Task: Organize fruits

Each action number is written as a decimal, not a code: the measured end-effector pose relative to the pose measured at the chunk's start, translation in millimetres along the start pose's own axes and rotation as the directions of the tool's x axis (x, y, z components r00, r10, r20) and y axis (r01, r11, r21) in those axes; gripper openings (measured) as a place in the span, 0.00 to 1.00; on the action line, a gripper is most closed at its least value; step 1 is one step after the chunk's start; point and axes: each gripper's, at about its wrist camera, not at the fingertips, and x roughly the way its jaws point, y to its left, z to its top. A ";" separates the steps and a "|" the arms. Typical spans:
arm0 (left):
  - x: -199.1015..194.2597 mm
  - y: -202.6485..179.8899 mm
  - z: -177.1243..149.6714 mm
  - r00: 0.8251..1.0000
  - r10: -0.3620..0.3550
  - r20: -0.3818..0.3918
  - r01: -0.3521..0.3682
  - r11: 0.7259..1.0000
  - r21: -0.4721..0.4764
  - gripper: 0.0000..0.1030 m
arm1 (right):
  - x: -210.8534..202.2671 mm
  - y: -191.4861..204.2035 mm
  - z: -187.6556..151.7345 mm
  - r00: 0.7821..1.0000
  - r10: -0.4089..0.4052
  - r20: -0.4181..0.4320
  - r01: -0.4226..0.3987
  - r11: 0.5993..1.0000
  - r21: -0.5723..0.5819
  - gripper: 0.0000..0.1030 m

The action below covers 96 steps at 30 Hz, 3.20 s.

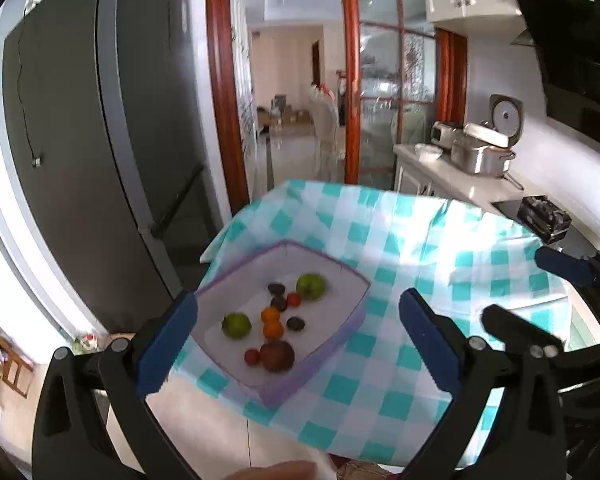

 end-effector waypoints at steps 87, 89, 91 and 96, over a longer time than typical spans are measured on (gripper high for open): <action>354.0 91.8 -99.8 0.760 0.031 -0.649 -0.236 0.944 -0.231 0.98 | 419.8 13.6 -32.0 0.829 0.218 -0.516 -0.209 0.975 0.077 0.84; 354.0 92.1 -99.8 0.759 0.027 -0.651 -0.233 0.944 -0.232 0.98 | 420.1 14.7 -32.8 0.827 0.218 -0.519 -0.208 0.975 0.079 0.84; 354.8 92.0 -100.0 0.759 0.025 -0.651 -0.232 0.944 -0.234 0.98 | 420.5 15.9 -33.1 0.827 0.215 -0.520 -0.205 0.976 0.076 0.84; 354.0 92.2 -99.5 0.765 0.035 -0.643 -0.242 0.941 -0.236 0.98 | 418.0 17.1 -32.2 0.832 0.205 -0.515 -0.195 0.978 0.074 0.84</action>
